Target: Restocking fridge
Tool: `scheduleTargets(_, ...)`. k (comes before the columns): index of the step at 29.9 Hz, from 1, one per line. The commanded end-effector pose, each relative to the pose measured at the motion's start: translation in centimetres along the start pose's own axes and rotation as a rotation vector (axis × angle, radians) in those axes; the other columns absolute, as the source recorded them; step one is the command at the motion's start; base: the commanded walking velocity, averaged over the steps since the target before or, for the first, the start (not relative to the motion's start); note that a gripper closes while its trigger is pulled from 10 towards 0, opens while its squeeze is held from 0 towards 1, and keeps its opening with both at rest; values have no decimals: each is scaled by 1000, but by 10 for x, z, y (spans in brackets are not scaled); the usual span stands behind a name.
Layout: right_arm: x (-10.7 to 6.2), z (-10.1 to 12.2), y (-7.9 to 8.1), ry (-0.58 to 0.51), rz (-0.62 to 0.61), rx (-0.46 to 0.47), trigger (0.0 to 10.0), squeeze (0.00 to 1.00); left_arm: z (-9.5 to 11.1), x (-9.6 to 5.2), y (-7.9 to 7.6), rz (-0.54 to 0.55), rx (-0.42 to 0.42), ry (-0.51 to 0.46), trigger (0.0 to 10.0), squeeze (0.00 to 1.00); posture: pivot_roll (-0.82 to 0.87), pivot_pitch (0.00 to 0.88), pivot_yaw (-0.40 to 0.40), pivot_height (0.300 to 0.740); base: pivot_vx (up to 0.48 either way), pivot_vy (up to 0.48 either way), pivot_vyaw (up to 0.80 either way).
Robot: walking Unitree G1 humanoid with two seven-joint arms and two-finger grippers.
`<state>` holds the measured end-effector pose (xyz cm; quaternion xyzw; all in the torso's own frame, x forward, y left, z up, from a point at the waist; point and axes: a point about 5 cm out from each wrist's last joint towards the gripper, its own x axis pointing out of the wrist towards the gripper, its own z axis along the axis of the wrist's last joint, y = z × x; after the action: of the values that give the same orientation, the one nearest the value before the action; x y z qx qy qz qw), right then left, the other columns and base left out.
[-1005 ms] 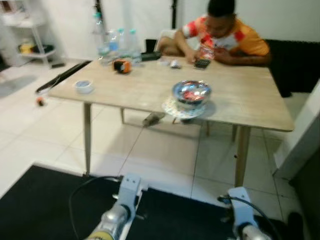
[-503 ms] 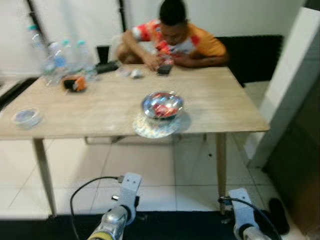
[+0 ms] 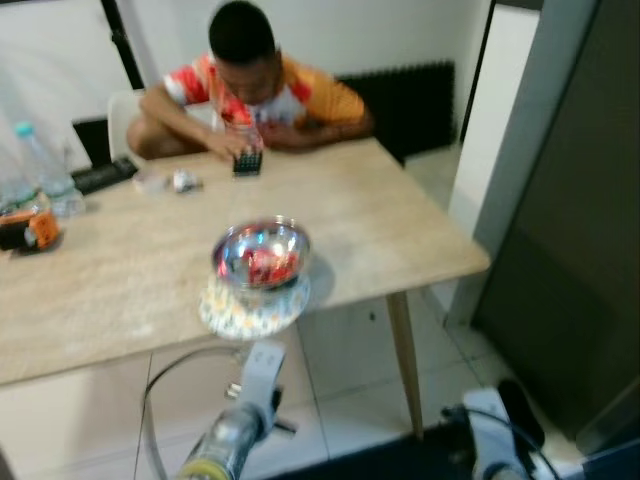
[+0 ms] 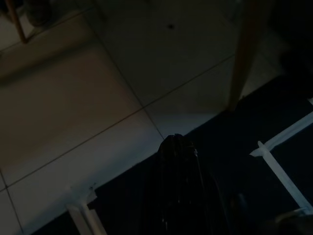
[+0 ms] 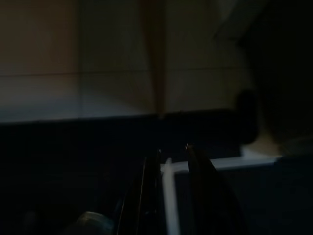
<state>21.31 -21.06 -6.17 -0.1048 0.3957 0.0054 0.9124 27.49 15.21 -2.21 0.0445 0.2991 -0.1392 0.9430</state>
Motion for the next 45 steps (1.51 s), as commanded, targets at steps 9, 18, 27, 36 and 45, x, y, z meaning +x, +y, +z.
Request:
scheduleTargets(9,-5,-21,7,44,6,17,10000,0,-37,-17,23,142,-78,92,10000,0,-137,0,54,740,0,0,0)
scheduleTargets(18,-8,-29,8,67,-7,49,10000,0,-54,-25,29,202,-152,146,10000,0,-132,0,45,740,0,0,0)
scheduleTargets(27,-10,-37,22,96,15,62,10000,0,-56,-24,24,128,-32,194,10000,0,-135,0,76,740,0,0,0)
scheduleTargets(36,-11,-43,34,122,34,66,10000,0,-62,-23,17,136,-53,222,10000,0,-135,0,86,740,0,0,0)
scheduleTargets(45,-9,-38,23,115,15,55,10000,0,-64,-24,15,159,-117,218,10000,0,-130,0,75,740,0,0,0)
